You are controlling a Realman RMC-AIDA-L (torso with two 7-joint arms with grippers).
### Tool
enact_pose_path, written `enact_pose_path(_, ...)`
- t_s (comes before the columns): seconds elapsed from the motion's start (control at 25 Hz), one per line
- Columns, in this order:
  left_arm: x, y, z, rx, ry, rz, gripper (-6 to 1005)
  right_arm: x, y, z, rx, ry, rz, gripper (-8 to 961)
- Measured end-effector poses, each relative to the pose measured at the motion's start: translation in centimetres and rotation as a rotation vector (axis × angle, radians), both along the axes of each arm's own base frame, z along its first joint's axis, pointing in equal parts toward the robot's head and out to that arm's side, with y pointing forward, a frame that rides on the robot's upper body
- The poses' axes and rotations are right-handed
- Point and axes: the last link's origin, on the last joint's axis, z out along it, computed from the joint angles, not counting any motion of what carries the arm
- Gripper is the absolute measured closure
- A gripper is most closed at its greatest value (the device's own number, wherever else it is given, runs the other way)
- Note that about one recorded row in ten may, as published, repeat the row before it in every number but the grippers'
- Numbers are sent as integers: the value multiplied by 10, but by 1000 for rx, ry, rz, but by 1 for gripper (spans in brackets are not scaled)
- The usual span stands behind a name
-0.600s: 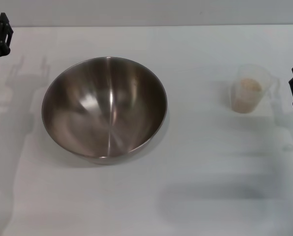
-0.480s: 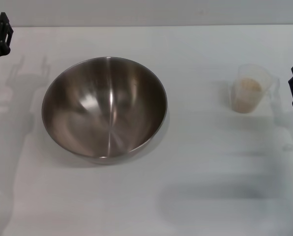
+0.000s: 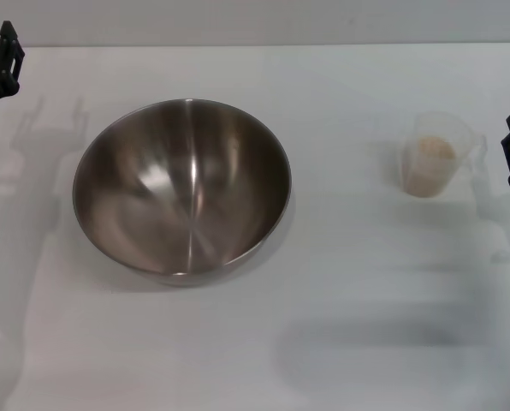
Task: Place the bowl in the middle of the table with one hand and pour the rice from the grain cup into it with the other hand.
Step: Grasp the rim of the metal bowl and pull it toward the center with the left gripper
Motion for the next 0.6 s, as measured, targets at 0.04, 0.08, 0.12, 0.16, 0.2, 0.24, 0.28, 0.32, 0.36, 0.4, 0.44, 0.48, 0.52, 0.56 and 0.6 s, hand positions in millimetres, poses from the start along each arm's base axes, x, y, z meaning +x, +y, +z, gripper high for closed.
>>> enact_pose_path(0.04,2,1,-1,-14,-17,-5,466,0,0,0,-1,0,-1,408)
enact_pose_path(0.08,2,1,-1,-14,-17,-5,469,0,0,0,-1,0,-1,408)
enact_pose_path(0.12,4,2,-2,-23,-27,-10,472,0,1,0,-2,0,-1,408)
enact_pose_path(0.16,6,3,-2,-32,-35,-18,474,0,1,-1,-4,0,-1,408)
enact_pose_path(0.2,9,4,-2,-39,-36,-27,477,0,1,-1,-5,0,-1,408)
enact_pose_path(0.24,12,4,-2,-43,-35,-34,479,0,2,-1,-7,-1,-2,408)
enact_pose_path(0.28,14,4,-1,-49,-32,-38,482,0,2,-1,-7,-1,-2,408)
enact_pose_path(0.32,16,5,-1,-56,-31,-36,484,0,2,-1,-8,-1,-2,408)
enact_pose_path(0.36,18,6,0,-69,-30,-26,487,0,2,-1,-9,-1,-3,408)
enact_pose_path(0.4,19,8,0,-92,-29,-6,489,0,2,-1,-9,-1,-4,408)
enact_pose_path(0.44,25,12,2,-143,-28,37,492,0,2,-1,-10,-1,-5,408)
enact_pose_path(0.48,25,12,2,-143,-28,37,494,0,2,-1,-10,-1,-5,408)
enact_pose_path(0.52,30,13,4,-169,-26,57,497,0,2,-1,-10,-1,-5,408)
enact_pose_path(0.56,33,13,5,-188,-22,70,499,0,2,-1,-10,-1,-5,408)
enact_pose_path(0.6,38,13,8,-209,-19,88,502,0,2,-1,-10,-1,-5,408)
